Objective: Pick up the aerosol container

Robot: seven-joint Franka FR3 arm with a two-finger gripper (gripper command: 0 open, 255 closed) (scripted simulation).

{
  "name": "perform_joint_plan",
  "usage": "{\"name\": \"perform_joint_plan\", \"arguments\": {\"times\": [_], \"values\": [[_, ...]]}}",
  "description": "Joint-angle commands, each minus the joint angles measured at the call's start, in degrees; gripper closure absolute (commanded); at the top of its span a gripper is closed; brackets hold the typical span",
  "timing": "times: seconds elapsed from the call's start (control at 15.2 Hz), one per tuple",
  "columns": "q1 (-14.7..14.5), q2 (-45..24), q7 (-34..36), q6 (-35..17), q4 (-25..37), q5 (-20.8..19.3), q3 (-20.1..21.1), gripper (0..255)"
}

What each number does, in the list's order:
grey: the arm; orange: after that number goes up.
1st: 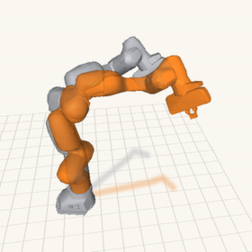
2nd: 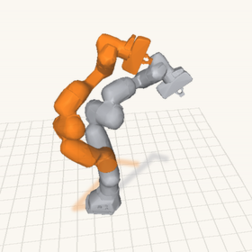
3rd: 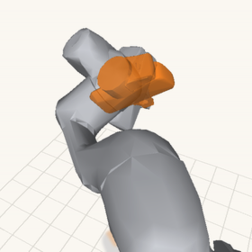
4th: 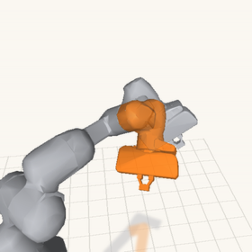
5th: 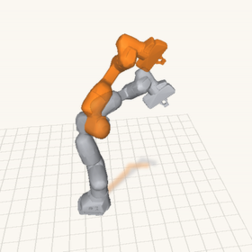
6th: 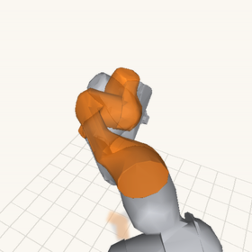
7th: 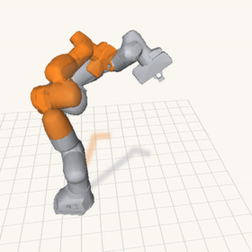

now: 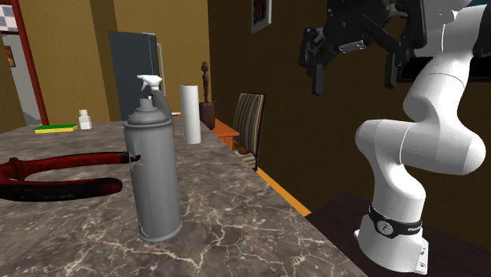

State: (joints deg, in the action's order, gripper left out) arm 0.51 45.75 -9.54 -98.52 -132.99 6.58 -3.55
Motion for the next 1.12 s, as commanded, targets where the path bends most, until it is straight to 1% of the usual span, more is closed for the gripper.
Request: {"name": "perform_joint_plan", "arguments": {"times": [0.0, 0.26, 0.53, 0.79, 1.06], "values": [[0.0, 0.0, 0.0, 0.0, 0.0, 0.0, 0.0, 0], [-0.56, -7.91, -6.26, -2.2, 5.2, -1.34, -3.92, 0], [-1.42, -16.29, -12.45, -3.52, 11.75, -1.6, -7.6, 0], [-2.28, -25.15, -18.71, -3.78, 19.69, -0.65, -11.03, 0], [-2.74, -34.63, -25.02, -2.8, 29.21, 1.59, -14.11, 0]]}}
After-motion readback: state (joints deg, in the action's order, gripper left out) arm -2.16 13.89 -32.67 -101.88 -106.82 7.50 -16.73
